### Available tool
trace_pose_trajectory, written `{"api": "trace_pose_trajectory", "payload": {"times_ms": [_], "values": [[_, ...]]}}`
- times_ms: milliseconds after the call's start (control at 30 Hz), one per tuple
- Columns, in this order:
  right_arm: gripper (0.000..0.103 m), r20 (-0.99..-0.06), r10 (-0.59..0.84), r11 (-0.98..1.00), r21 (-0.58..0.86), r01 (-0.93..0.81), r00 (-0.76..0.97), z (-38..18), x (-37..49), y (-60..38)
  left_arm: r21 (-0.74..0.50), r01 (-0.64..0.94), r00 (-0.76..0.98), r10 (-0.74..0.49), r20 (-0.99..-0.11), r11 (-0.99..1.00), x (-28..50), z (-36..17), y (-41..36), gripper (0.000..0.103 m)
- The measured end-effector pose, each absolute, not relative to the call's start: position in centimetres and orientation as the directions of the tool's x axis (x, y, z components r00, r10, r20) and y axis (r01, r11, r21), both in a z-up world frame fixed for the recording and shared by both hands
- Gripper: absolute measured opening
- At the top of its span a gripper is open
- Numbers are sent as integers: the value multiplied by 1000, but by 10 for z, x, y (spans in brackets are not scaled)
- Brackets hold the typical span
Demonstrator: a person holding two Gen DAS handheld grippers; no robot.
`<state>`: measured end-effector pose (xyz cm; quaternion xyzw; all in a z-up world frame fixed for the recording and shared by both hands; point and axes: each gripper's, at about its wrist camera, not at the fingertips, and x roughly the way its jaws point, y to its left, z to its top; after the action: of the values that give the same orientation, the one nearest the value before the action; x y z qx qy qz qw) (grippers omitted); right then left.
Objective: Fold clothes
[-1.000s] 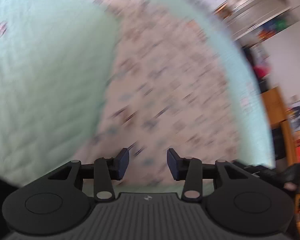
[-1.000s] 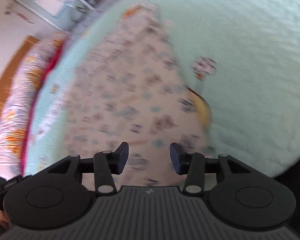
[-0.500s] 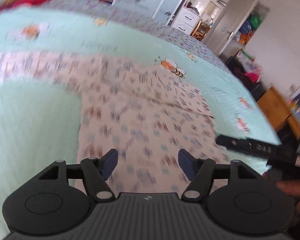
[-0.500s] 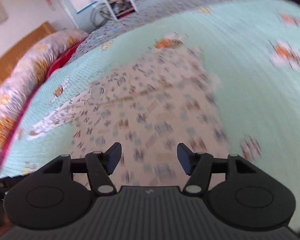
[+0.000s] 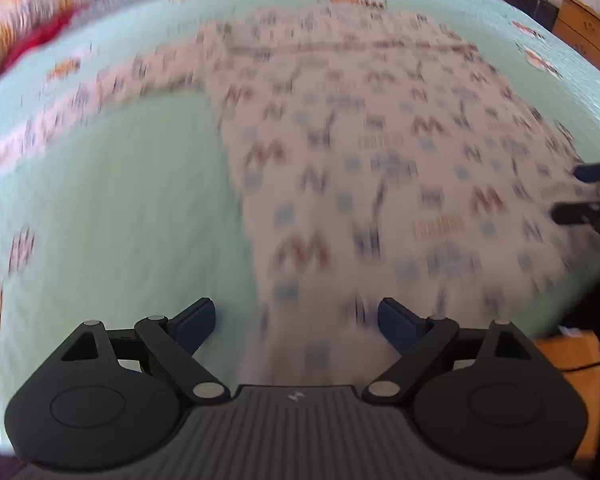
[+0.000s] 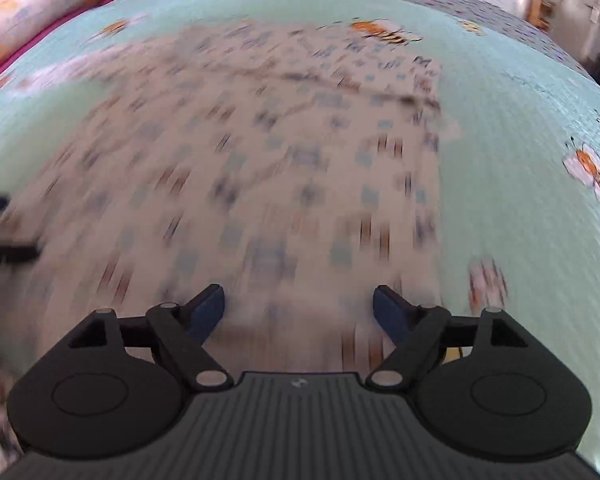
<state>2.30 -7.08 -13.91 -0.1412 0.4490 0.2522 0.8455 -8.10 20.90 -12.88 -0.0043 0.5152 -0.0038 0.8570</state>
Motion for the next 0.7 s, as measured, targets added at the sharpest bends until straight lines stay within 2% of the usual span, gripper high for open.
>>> {"api": "trace_pose_trajectory", "payload": {"times_ms": [67, 133, 200, 333, 433, 500, 567, 633, 700], "values": [[82, -891, 273, 820, 19, -572, 363, -134, -9, -93, -28, 16, 400, -32, -916, 999, -102, -125, 216, 89], [81, -918, 242, 845, 40, -533, 314, -125, -26, -112, -45, 5, 435, -42, -899, 999, -110, -110, 219, 86], [81, -885, 283, 863, 68, -501, 369, -103, -26, -118, -79, 0, 526, -67, -848, 997, -98, -88, 219, 87], [82, -747, 389, 849, 64, -524, 539, -68, 27, -74, -117, 12, 677, -94, -730, 993, -17, -74, 204, 90], [82, -749, 340, 867, 14, -498, 569, -87, 94, -24, -127, -47, 631, -70, -773, 991, 42, -105, 193, 89], [81, -795, 268, 884, -22, -467, 545, -110, 124, -3, -146, -72, 536, -86, -840, 987, 47, -133, 193, 81], [81, -853, 216, 872, -50, -487, 476, -127, 123, -8, -55, 42, 550, -69, -833, 998, 10, -140, 188, 84], [82, -857, 268, 824, -33, -565, 441, -127, 89, -45, 34, 143, 544, -50, -838, 989, -33, -138, 195, 85], [82, -861, 311, 775, -15, -631, 402, -126, 59, -81, 30, 173, 530, -68, -845, 984, -55, -129, 213, 84]]}}
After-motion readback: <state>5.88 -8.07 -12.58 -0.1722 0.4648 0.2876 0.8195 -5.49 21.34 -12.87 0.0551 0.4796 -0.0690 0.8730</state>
